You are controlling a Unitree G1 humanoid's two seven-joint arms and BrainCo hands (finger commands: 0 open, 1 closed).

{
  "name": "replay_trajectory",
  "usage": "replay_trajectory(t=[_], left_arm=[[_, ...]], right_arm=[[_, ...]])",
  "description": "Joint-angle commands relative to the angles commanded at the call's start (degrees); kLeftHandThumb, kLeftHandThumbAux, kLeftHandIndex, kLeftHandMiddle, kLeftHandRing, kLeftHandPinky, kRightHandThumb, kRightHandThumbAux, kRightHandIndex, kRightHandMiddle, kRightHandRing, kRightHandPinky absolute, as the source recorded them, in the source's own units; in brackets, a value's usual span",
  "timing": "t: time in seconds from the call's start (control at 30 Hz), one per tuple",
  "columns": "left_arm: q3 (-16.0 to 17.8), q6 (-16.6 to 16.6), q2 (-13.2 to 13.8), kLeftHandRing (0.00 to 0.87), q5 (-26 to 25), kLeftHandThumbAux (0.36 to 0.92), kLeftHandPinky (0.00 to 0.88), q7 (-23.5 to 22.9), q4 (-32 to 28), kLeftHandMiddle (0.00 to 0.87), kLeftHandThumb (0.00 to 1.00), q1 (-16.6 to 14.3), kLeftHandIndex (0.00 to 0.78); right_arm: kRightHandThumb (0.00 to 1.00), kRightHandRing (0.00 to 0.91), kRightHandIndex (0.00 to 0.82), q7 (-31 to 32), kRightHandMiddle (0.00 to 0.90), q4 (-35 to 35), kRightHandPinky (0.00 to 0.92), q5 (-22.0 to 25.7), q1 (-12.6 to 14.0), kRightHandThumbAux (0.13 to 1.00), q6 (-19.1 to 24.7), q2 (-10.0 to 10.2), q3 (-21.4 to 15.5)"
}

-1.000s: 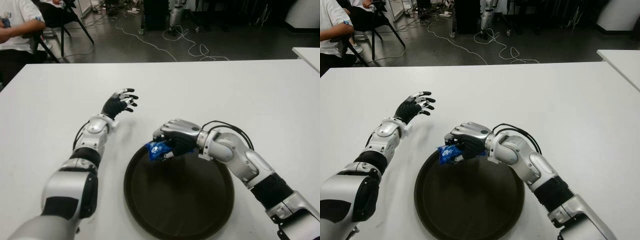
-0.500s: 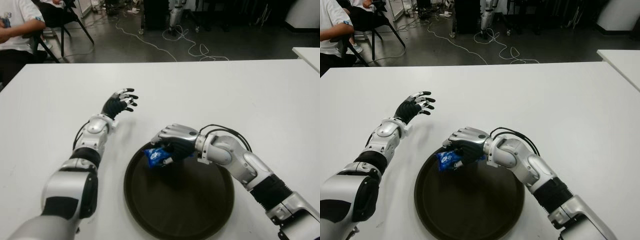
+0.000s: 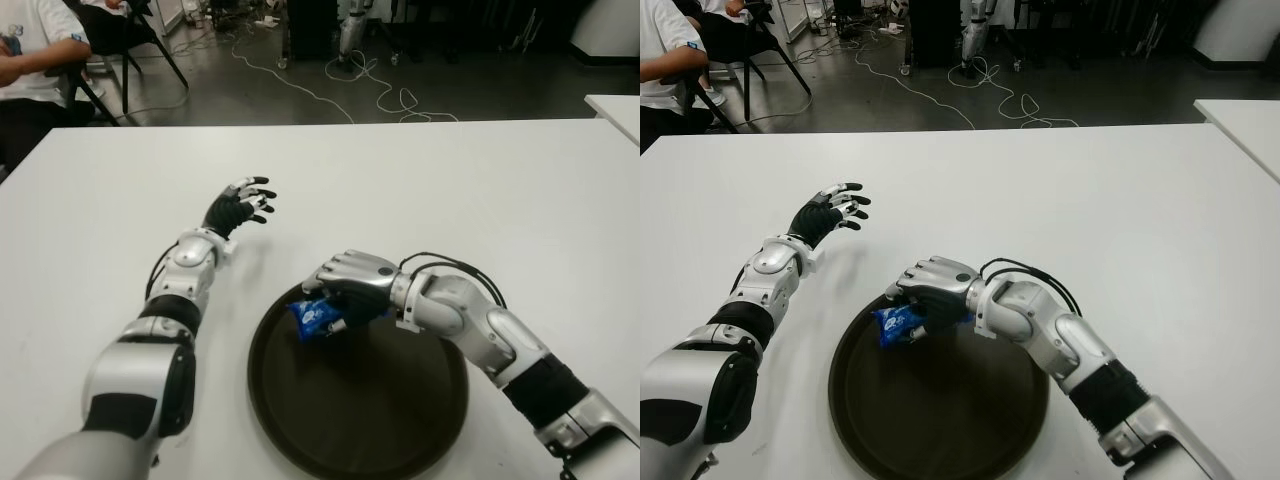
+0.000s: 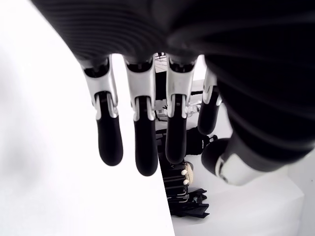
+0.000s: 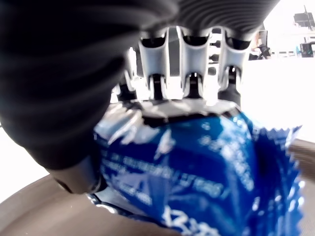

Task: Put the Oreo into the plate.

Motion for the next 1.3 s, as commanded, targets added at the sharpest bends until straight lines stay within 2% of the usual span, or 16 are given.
replay_trajectory(t=[0.13, 0.23, 0.3, 0.33, 0.37, 0.4, 0.43, 0.5, 0.57, 0.73, 0.83, 1.03, 1.3], left_arm=[[0.00, -0.01, 0.02, 0.381, -0.03, 0.637, 0.425, -0.18, -0.02, 0.333, 0.538, 0.00, 0.219], [-0.02, -0.03, 0.05, 0.381, -0.02, 0.633, 0.425, -0.28, -0.02, 0.336, 0.528, -0.01, 0.219], [-0.02, -0.03, 0.05, 0.380, -0.01, 0.633, 0.425, -0.29, -0.01, 0.337, 0.526, -0.02, 0.219], [-0.03, -0.04, 0.06, 0.380, 0.00, 0.633, 0.422, -0.29, 0.01, 0.337, 0.523, -0.02, 0.219], [-0.04, 0.01, 0.06, 0.380, 0.02, 0.633, 0.421, -0.27, 0.04, 0.337, 0.522, -0.05, 0.220], [-0.04, 0.05, 0.07, 0.382, 0.04, 0.635, 0.422, -0.25, 0.07, 0.339, 0.526, -0.07, 0.222], [-0.07, 0.10, 0.08, 0.382, 0.08, 0.636, 0.423, -0.19, 0.09, 0.339, 0.527, -0.10, 0.223], [-0.13, 0.28, 0.10, 0.382, 0.17, 0.646, 0.423, -0.06, 0.15, 0.340, 0.533, -0.20, 0.221], [-0.14, 0.47, 0.12, 0.381, 0.22, 0.651, 0.423, 0.06, 0.21, 0.339, 0.536, -0.29, 0.219], [-0.11, 0.55, 0.09, 0.382, 0.23, 0.654, 0.424, 0.34, 0.30, 0.336, 0.537, -0.33, 0.215], [-0.07, 0.42, 0.09, 0.381, 0.22, 0.644, 0.424, 0.42, 0.35, 0.334, 0.538, -0.29, 0.214], [0.03, 0.32, 0.23, 0.385, 0.04, 0.647, 0.422, -0.16, 0.33, 0.346, 0.534, -0.34, 0.228], [0.20, 0.55, 0.28, 0.395, -0.09, 0.640, 0.432, -0.08, 0.39, 0.352, 0.543, -0.45, 0.238]], right_arm=[[0.674, 0.540, 0.417, -1.86, 0.511, -1.60, 0.526, -2.59, 0.41, 0.742, 0.84, -0.14, -0.10], [0.666, 0.383, 0.404, -2.85, 0.365, -2.40, 0.354, -3.85, 0.87, 0.745, 1.72, -0.05, -0.14], [0.664, 0.345, 0.401, -3.00, 0.330, -2.58, 0.313, -3.98, 1.04, 0.746, 2.10, 0.00, -0.10], [0.424, 0.277, 0.307, -3.06, 0.271, -2.67, 0.244, -4.01, 1.15, 0.757, 2.33, 0.02, -0.09], [0.339, 0.253, 0.273, -2.77, 0.250, -2.96, 0.219, -3.95, 1.23, 0.761, 2.54, -0.12, -0.07], [0.217, 0.184, 0.207, -2.54, 0.190, -3.18, 0.155, -3.90, 1.27, 0.771, 2.69, -0.24, -0.04], [0.173, 0.160, 0.183, -1.68, 0.169, -3.74, 0.132, -3.84, 1.20, 0.774, 2.94, -0.55, 0.04], [0.071, 0.065, 0.086, 0.43, 0.075, -4.56, 0.054, -3.72, 0.77, 0.771, 3.58, -1.03, 0.30], [0.036, 0.033, 0.044, 2.01, 0.038, -4.35, 0.027, -3.70, 0.13, 0.754, 4.28, -0.86, 0.72], [0.005, 0.005, 0.007, 3.78, 0.006, -3.04, 0.004, -3.61, -0.80, 0.703, 5.22, -0.41, 1.40], [0.001, 0.001, 0.001, 3.82, 0.001, -2.24, 0.001, -4.14, -1.21, 0.632, 5.48, -0.39, 1.82], [0.000, 0.000, 0.000, 1.86, 0.000, -1.38, 0.000, -4.36, -1.21, 0.587, 5.02, -0.45, 2.00], [0.000, 0.000, 0.000, 0.01, 0.000, -0.93, 0.000, -5.27, -1.51, 0.571, 4.19, -0.86, 2.20]])
